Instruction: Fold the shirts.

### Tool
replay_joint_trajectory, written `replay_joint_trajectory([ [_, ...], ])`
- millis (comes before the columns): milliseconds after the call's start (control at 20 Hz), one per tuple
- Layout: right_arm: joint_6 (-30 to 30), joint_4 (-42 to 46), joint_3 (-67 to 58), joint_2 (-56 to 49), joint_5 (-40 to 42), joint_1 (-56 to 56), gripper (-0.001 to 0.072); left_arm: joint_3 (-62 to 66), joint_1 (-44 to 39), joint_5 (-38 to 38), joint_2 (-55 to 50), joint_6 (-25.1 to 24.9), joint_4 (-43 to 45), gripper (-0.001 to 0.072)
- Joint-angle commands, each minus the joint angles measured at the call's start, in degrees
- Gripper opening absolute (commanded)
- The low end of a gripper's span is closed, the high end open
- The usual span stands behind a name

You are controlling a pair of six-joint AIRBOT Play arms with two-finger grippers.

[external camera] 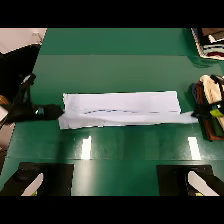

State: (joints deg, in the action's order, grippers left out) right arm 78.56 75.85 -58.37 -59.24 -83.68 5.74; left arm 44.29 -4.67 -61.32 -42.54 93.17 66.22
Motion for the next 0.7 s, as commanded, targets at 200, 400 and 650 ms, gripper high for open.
replay_joint_trajectory([
  [200,0.0,0.1,-17.9,-23.6,7.0,-4.7,0.0014,11.0,0.2,19.3,-27.8,-4.3,1.1,0.0025],
  [400,-0.2,-5.6,-23.4,-30.8,7.1,-4.0,0.0016,13.8,0.2,21.4,-33.2,-4.2,0.9,0.0026],
  [650,-4.0,-17.4,-24.8,-34.2,7.1,-0.3,0.0402,15.2,0.2,17.9,-33.1,-3.6,1.1,0.0532],
])
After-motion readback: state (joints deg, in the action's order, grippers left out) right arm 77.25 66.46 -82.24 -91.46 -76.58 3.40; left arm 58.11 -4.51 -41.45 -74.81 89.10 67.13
